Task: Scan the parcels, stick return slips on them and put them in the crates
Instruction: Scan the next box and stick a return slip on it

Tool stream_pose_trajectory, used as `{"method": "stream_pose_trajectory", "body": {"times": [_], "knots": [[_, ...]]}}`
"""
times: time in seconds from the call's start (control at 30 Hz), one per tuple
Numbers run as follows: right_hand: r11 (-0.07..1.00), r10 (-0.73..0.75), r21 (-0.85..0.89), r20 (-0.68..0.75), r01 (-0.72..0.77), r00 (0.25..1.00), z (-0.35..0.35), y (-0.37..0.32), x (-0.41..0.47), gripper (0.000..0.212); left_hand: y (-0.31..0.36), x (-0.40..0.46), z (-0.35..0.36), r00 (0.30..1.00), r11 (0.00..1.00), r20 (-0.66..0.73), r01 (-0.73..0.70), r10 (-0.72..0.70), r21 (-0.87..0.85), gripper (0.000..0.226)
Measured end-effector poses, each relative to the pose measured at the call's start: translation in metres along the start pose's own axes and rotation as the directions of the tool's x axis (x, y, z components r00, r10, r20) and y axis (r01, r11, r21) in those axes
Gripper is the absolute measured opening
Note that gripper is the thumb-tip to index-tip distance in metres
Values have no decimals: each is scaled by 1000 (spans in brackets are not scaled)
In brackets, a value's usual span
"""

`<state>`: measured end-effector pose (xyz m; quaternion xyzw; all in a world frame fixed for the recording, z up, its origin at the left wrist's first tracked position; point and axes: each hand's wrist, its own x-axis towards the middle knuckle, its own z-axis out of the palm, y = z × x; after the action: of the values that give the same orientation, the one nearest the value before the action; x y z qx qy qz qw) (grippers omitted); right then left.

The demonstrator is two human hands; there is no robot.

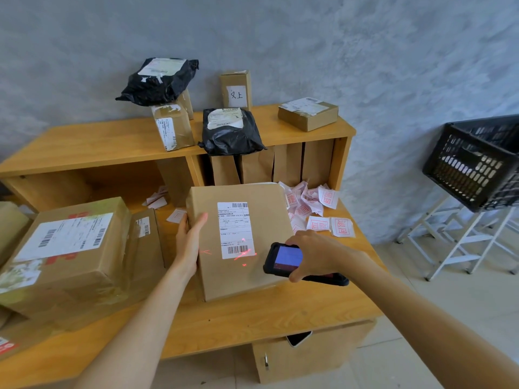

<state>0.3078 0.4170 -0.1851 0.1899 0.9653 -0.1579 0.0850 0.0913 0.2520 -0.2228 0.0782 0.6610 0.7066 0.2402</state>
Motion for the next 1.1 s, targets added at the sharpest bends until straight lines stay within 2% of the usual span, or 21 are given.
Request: {"method": "stream_pose_trajectory", "body": {"times": [0.27,0.63,0.73,0.9,1.03,1.1], "knots": [[999,2,-32,-6,-2,1000,-4,-2,-1,67,-4,-4,-5,1000,1000,14,0,0,-5,48],[997,58,-48,7,-57,998,-5,0,-8,65,-7,-9,-10,1000,1000,16,9,-9,19,57],[992,122,-23,-2,-122,993,-3,5,-12,63,-9,-13,-13,999,999,26,30,-31,39,58],[961,276,34,-95,-274,957,6,17,-9,64,-21,-15,-22,989,984,28,144,-148,106,56],[895,446,99,-197,-435,873,19,29,-3,71,-31,-14,-27,972,962,54,216,-228,168,50],[849,528,150,-197,-507,826,27,36,0,77,-36,-14,-26,965,954,47,245,-257,173,43]]}}
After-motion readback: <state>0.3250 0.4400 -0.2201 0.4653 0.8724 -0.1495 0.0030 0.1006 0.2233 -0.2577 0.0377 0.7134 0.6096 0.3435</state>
